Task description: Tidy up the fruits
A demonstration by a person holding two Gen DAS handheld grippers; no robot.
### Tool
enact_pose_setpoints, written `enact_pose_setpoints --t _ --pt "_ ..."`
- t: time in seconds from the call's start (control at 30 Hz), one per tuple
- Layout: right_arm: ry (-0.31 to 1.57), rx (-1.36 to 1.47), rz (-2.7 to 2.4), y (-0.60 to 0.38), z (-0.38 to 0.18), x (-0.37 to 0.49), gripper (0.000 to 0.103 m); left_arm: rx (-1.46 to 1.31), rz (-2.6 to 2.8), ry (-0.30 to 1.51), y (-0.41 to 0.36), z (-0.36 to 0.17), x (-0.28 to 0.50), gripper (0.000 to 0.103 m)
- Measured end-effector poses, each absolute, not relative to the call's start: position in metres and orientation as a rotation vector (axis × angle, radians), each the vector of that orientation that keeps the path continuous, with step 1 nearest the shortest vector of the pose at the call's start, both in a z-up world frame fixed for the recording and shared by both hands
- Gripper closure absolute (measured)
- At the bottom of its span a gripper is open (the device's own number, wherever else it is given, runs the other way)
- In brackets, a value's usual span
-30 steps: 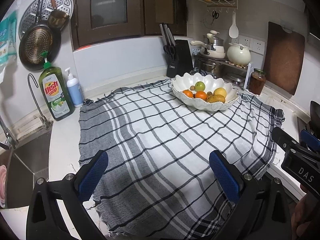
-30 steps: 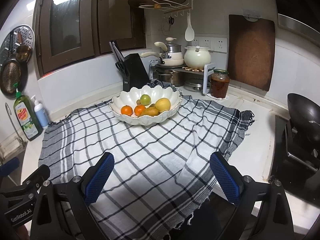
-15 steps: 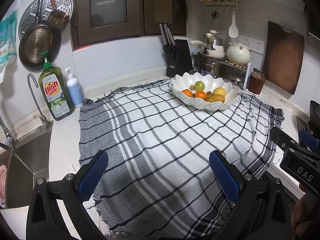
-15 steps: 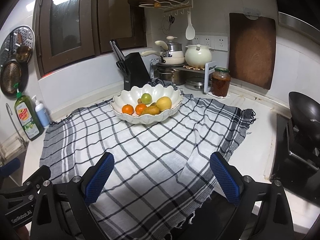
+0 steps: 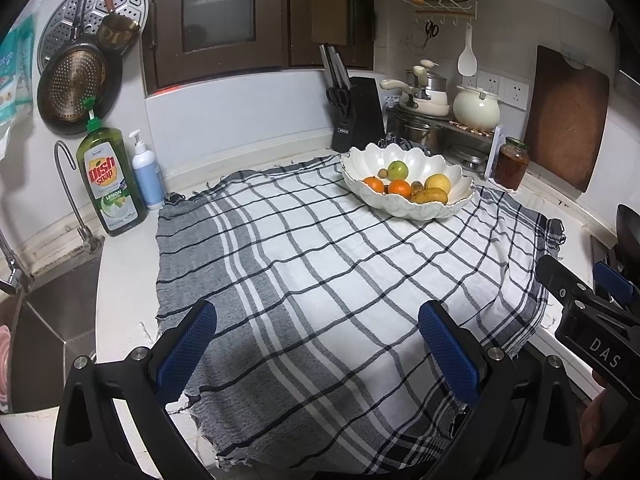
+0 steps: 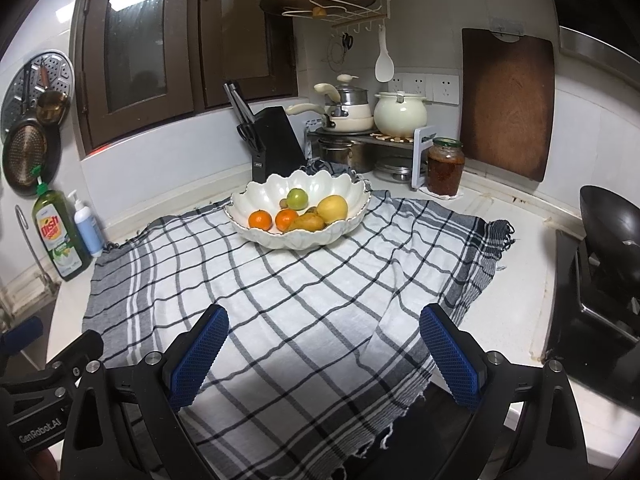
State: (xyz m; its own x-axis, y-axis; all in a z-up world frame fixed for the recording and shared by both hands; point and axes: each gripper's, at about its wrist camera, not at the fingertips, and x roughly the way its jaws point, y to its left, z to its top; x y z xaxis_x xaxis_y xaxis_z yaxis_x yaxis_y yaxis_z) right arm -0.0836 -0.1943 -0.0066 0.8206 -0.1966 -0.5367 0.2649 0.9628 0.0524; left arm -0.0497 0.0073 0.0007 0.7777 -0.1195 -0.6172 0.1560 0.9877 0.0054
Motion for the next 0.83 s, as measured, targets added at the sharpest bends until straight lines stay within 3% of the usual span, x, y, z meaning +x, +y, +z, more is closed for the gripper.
enact_pose_setpoints --t 0.83 --pt "0.564 0.129 -0.242 -0.1921 -0.0060 -0.0825 0.006 0.076 -0.142 0.682 0.0076 -0.0054 -0.0475 0.000"
